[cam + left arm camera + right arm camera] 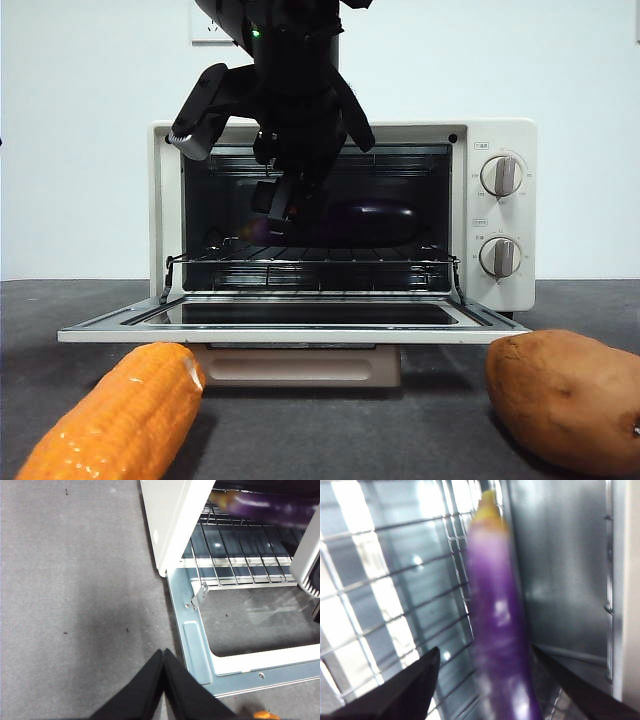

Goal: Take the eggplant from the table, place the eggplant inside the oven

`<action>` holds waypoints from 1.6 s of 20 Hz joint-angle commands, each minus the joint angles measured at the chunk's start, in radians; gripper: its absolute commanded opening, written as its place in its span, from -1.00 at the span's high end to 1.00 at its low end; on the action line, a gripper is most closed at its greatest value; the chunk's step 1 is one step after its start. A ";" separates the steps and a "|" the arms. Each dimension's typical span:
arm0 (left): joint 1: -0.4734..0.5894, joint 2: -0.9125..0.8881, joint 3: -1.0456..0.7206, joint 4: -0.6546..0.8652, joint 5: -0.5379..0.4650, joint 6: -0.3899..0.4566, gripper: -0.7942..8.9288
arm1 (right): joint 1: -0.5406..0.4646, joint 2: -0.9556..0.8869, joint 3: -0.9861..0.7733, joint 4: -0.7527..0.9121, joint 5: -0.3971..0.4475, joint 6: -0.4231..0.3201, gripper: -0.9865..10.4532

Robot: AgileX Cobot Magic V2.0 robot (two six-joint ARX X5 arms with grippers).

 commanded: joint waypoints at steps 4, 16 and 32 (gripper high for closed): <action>-0.002 0.006 0.006 0.006 0.004 0.002 0.82 | 0.017 0.021 0.022 0.006 -0.001 0.044 0.32; -0.002 0.021 0.006 0.007 0.003 0.014 0.82 | 0.025 0.021 0.022 0.006 0.010 0.060 0.32; 0.101 0.460 0.006 0.225 0.151 0.064 0.83 | 0.144 -0.231 0.022 -0.353 -0.051 0.394 0.51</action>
